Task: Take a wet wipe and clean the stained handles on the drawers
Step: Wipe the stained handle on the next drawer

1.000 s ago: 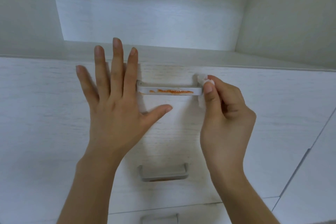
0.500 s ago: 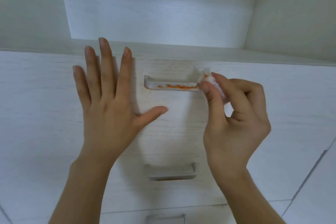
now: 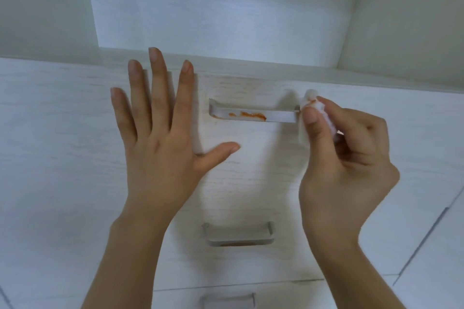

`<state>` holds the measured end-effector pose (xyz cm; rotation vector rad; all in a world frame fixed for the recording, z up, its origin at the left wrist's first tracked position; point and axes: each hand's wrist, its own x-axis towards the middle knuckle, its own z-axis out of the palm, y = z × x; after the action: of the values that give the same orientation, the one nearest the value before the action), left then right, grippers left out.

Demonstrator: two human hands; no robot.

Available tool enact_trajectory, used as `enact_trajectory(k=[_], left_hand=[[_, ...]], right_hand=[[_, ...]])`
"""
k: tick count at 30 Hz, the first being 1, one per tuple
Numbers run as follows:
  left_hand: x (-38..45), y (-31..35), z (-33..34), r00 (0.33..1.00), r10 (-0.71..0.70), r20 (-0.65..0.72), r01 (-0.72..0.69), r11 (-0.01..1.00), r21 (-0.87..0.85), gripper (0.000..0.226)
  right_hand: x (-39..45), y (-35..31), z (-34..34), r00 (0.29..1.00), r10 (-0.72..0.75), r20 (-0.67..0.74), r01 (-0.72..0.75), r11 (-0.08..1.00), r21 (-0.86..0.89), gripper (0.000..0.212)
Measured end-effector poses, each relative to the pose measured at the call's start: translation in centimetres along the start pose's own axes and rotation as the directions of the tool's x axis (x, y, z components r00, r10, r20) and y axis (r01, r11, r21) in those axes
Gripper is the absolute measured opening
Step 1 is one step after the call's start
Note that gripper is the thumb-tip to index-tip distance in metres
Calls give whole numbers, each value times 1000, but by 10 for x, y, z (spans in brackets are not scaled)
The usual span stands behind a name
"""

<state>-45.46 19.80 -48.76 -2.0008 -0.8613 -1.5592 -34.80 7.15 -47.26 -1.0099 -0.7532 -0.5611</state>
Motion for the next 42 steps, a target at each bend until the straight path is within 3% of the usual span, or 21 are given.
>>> enact_trajectory(k=[3, 9, 14, 16, 19, 22, 25, 33, 37, 40, 42], left_hand=[[0, -1, 1, 1000, 0, -8, 0, 1000, 4, 103], [0, 0, 1, 1000, 0, -3, 0, 1000, 7, 103], [0, 0, 1, 1000, 0, -3, 0, 1000, 22, 104], [0, 0, 1, 1000, 0, -4, 0, 1000, 29, 104], [0, 0, 1, 1000, 3, -9, -3, 1000, 24, 104], [0, 0, 0, 1000, 4, -6, -4, 1000, 22, 104], [0, 1, -2, 1000, -2, 5, 2, 1000, -4, 104], [0, 2, -3, 1000, -10, 7, 10, 1000, -10, 103], [0, 3, -4, 1000, -15, 13, 15, 1000, -19, 104], [0, 3, -4, 1000, -15, 19, 15, 1000, -20, 105], [0, 2, -4, 1000, -16, 14, 16, 1000, -18, 105]], right_hand=[[1, 0, 1, 990, 107, 91, -111, 993, 31, 12], [9, 0, 0, 953, 281, 111, -293, 949, 119, 14], [16, -2, -4, 922, 335, 194, -360, 927, 108, 15], [13, -6, -7, 944, 266, 195, -282, 957, 62, 13], [-1, -14, -2, 979, 20, 205, -12, 999, -39, 12], [-10, -13, 10, 959, -201, 202, 232, 962, -144, 12], [-14, -6, 14, 930, -326, 171, 358, 909, -216, 15], [-15, -8, 20, 935, -342, 97, 355, 909, -218, 10], [-15, -13, 19, 947, -292, 131, 314, 928, -202, 9], [-15, -15, 9, 981, -179, 80, 187, 976, -109, 13], [-14, -17, 10, 974, -201, 108, 214, 968, -132, 17]])
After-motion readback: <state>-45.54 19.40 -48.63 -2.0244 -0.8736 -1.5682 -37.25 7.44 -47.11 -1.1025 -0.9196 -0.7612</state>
